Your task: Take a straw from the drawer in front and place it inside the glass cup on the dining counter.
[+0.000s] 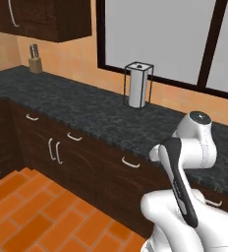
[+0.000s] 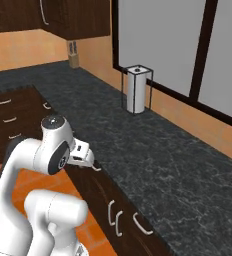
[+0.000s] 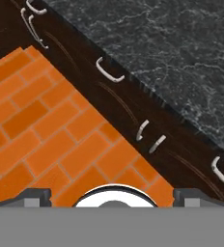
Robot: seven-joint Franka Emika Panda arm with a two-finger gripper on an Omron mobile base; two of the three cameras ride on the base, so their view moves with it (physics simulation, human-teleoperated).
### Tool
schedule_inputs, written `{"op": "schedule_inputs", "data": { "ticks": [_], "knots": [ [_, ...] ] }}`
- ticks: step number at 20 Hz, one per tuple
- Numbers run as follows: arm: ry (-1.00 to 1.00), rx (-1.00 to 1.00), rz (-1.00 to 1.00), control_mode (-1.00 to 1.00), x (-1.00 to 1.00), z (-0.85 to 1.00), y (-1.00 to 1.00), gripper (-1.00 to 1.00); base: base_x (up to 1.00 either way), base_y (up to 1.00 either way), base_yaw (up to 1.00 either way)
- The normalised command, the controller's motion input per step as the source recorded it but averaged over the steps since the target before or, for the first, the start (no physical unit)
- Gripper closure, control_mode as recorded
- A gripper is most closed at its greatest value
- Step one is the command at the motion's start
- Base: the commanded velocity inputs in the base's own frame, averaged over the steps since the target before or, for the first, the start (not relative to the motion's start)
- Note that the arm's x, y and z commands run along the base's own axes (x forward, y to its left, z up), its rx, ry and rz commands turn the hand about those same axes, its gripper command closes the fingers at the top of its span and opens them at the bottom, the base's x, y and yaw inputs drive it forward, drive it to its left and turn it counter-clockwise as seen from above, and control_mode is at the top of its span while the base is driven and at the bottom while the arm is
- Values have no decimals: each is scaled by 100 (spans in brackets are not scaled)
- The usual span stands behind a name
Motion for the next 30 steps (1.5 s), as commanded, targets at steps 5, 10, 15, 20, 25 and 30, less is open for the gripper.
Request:
{"op": "schedule_inputs", "data": {
  "ticks": [5, 10, 15, 20, 25, 30],
  "knots": [
    [2, -13, 28, -100, 5, -17, 16, -100, -2, -7, 10],
    [7, -28, 7, -100, 47, -17, 97, -100, 0, 0, 0],
    [0, -32, 0, -100, 65, -33, 97, -100, 0, 0, 0],
    [0, -38, 0, -100, 84, -57, 46, -100, 0, 0, 0],
    [0, -37, 0, -100, 97, -66, 12, -100, 0, 0, 0],
    [0, -18, 0, -100, 91, -33, 0, -100, 0, 0, 0]
  ]
}}
